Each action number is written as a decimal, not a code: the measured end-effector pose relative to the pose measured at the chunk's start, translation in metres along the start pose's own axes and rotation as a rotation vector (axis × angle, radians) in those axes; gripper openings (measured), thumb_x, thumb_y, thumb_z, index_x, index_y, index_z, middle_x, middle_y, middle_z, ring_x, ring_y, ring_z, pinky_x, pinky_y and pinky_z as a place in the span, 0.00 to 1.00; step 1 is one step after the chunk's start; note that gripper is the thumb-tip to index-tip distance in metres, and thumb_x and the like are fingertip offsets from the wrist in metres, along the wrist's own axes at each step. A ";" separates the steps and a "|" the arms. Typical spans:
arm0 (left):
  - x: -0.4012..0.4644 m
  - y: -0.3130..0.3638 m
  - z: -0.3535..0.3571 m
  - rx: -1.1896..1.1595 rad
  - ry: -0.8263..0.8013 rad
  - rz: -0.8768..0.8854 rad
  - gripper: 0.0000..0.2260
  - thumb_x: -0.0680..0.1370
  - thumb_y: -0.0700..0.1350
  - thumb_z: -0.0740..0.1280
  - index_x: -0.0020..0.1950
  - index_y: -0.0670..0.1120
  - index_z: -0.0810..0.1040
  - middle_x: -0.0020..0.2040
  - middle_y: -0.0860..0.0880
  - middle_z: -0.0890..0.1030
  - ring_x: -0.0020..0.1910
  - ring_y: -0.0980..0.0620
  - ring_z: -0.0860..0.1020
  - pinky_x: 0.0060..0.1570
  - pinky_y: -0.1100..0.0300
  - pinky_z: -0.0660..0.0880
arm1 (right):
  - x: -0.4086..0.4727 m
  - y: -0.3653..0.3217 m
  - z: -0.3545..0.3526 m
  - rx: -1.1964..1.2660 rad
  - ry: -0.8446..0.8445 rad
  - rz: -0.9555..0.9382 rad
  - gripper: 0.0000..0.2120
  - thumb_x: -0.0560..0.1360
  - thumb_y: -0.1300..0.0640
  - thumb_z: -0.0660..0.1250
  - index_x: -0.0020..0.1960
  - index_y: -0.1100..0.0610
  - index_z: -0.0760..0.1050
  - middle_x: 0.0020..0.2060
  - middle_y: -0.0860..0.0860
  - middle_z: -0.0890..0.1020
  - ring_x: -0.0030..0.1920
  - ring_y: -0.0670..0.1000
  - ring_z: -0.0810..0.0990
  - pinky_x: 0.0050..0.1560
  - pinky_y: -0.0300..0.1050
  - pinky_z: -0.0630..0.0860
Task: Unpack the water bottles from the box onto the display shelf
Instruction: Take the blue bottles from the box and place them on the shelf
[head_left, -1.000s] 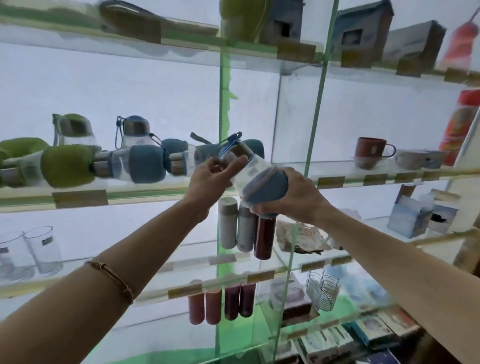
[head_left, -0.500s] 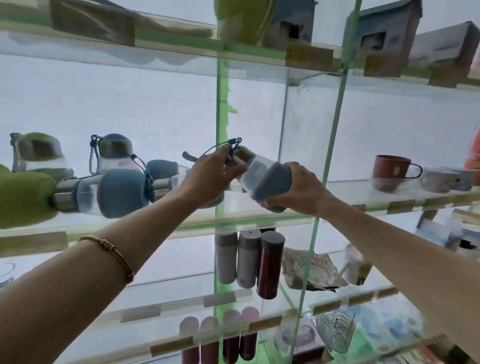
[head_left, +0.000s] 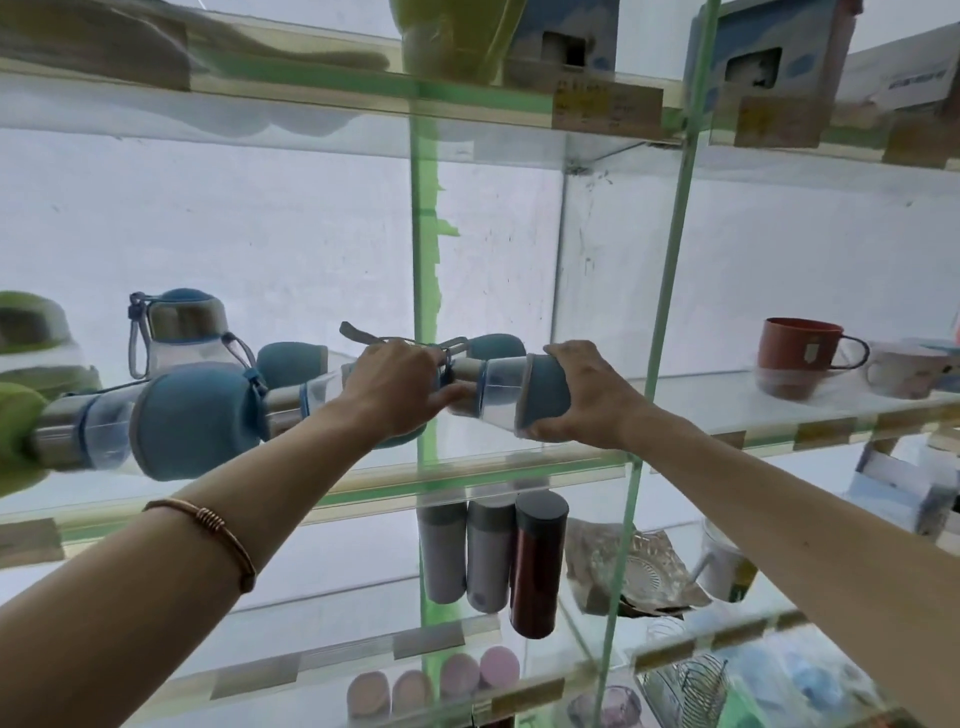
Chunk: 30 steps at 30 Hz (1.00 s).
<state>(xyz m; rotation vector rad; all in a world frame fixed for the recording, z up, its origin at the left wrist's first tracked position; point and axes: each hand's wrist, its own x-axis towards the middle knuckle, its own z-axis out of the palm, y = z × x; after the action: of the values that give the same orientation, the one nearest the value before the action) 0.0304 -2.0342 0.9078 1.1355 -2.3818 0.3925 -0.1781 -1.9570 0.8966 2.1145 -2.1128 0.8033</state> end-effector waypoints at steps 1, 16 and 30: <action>-0.001 0.001 0.002 -0.030 0.036 -0.020 0.26 0.73 0.64 0.63 0.56 0.42 0.75 0.53 0.43 0.78 0.52 0.45 0.75 0.50 0.53 0.73 | 0.000 -0.002 0.001 -0.010 0.018 -0.017 0.49 0.63 0.45 0.79 0.74 0.56 0.56 0.70 0.53 0.60 0.67 0.53 0.64 0.67 0.53 0.69; -0.032 0.007 0.010 -0.059 0.156 0.103 0.26 0.74 0.60 0.67 0.65 0.44 0.72 0.63 0.44 0.73 0.62 0.44 0.69 0.62 0.51 0.65 | -0.036 -0.023 0.000 -0.051 0.090 0.054 0.49 0.66 0.43 0.76 0.76 0.56 0.51 0.71 0.53 0.58 0.69 0.54 0.62 0.67 0.51 0.67; -0.074 0.042 -0.006 -0.259 0.196 0.064 0.21 0.77 0.52 0.67 0.67 0.46 0.72 0.67 0.46 0.72 0.65 0.45 0.69 0.64 0.51 0.66 | -0.076 -0.045 -0.027 0.022 0.052 -0.034 0.44 0.70 0.44 0.73 0.76 0.53 0.52 0.72 0.52 0.61 0.69 0.52 0.64 0.61 0.40 0.64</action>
<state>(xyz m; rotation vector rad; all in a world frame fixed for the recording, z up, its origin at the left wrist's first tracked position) 0.0397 -1.9577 0.8720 0.8648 -2.2237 0.1982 -0.1395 -1.8734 0.9047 2.1101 -2.0457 0.8716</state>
